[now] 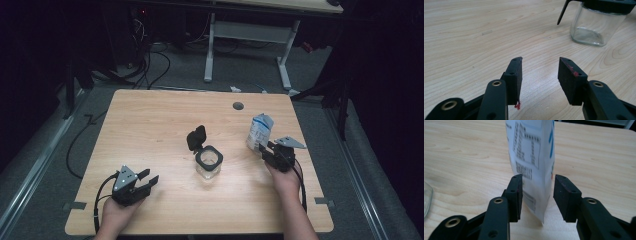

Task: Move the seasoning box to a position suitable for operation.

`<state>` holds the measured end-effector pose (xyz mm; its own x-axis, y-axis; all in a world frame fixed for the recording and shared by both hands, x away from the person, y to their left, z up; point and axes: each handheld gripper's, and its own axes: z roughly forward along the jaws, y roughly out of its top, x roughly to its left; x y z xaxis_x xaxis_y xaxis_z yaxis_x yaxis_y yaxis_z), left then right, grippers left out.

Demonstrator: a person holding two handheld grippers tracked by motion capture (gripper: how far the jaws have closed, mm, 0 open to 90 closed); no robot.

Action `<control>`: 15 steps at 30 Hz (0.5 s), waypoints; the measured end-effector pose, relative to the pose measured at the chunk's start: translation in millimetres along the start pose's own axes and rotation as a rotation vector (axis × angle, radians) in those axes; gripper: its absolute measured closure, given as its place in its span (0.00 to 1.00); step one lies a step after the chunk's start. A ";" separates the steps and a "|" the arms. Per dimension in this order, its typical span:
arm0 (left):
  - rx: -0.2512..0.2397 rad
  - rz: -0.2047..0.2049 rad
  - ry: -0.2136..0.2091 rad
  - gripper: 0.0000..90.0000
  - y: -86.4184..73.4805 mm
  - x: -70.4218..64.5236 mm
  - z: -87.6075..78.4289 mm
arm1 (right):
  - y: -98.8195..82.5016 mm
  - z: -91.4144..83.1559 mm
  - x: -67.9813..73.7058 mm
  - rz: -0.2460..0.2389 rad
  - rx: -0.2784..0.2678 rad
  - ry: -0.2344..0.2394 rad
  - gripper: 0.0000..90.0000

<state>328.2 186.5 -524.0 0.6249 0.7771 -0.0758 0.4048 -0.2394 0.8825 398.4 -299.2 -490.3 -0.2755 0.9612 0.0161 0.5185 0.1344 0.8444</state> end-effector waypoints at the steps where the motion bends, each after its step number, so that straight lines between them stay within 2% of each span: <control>1: -0.001 -0.001 0.001 0.61 -0.1 0.1 0.0 | 1.8 0.6 0.0 -0.004 -0.014 -0.002 0.65; 6: -0.001 -0.003 0.003 0.61 -0.5 0.8 0.0 | 8.2 6.8 -1.6 0.005 -0.009 0.010 0.64; 10: 0.002 -0.004 0.002 0.60 -1.3 1.5 0.7 | 7.9 9.6 -2.6 0.009 -0.018 0.021 0.70; 15: 0.004 -0.005 0.003 0.60 -1.8 1.9 1.5 | 7.6 8.4 0.9 -0.037 -0.029 0.013 0.82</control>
<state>329.6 187.5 -526.4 0.6206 0.7801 -0.0791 0.4108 -0.2376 0.8802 408.9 -295.3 -488.3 -0.3046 0.9524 -0.0089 0.4841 0.1629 0.8597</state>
